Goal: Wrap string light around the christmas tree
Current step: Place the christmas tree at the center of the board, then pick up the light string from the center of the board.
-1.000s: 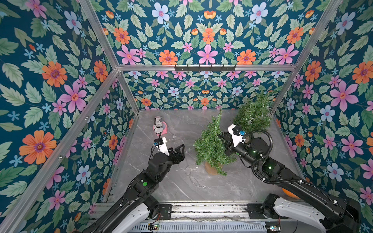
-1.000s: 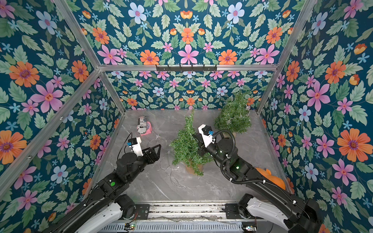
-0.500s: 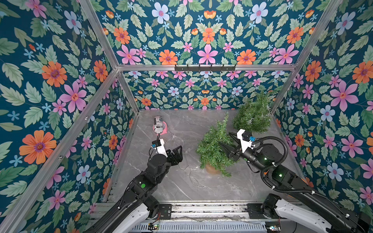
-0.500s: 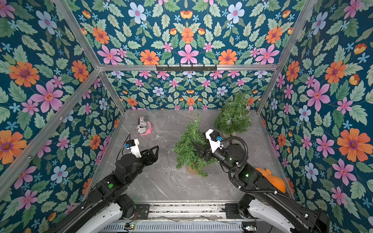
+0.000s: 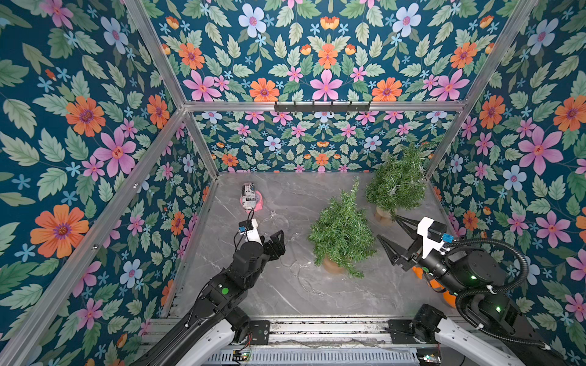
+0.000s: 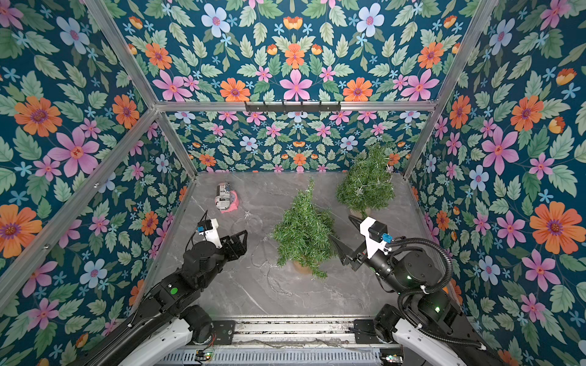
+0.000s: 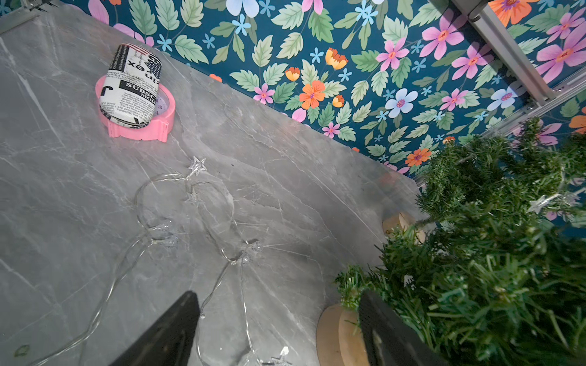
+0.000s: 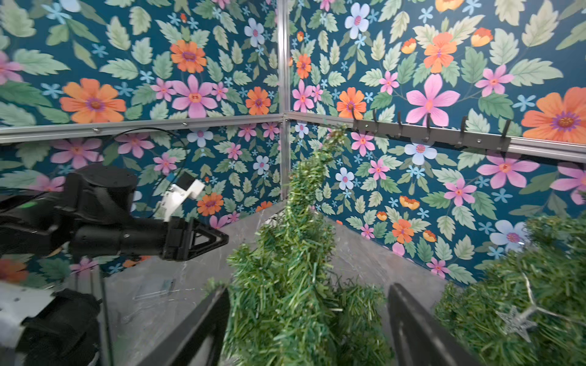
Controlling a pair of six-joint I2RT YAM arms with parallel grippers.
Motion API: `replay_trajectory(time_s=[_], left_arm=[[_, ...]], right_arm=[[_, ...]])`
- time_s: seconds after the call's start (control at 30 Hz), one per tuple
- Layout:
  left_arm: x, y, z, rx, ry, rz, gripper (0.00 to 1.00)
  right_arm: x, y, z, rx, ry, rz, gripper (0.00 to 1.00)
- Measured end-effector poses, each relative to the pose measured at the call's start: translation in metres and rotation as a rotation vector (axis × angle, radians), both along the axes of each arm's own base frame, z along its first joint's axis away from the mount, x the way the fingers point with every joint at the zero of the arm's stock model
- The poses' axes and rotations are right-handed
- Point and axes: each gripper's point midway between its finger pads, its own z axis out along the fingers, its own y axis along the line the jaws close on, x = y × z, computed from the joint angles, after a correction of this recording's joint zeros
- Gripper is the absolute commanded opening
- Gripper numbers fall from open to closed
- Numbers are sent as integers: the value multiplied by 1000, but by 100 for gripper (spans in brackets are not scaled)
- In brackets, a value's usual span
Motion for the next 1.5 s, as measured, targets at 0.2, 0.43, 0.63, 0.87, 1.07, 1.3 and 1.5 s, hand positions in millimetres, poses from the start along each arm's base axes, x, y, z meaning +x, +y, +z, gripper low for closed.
replay_trajectory(time_s=[0.2,0.43,0.63,0.87,1.07,1.3,1.5], left_arm=[[0,0,-8,17,17,3,82],[0,0,-13,23,25,3,82],[-1,1,-16,25,28,4,82],[-1,3,-25,32,39,8,82],[-2,3,-32,40,53,9,82],[-2,3,-46,44,88,17,81],[-4,4,-61,48,128,27,76]], right_arm=[[-15,36,-52,-116,160,211,59],[-60,83,-91,-262,176,486,42],[-99,121,-131,-435,128,614,31],[-107,135,-215,-544,220,564,30],[-124,144,-268,-605,257,509,33],[-111,140,-325,-633,350,370,37],[-95,144,-346,-647,340,270,36]])
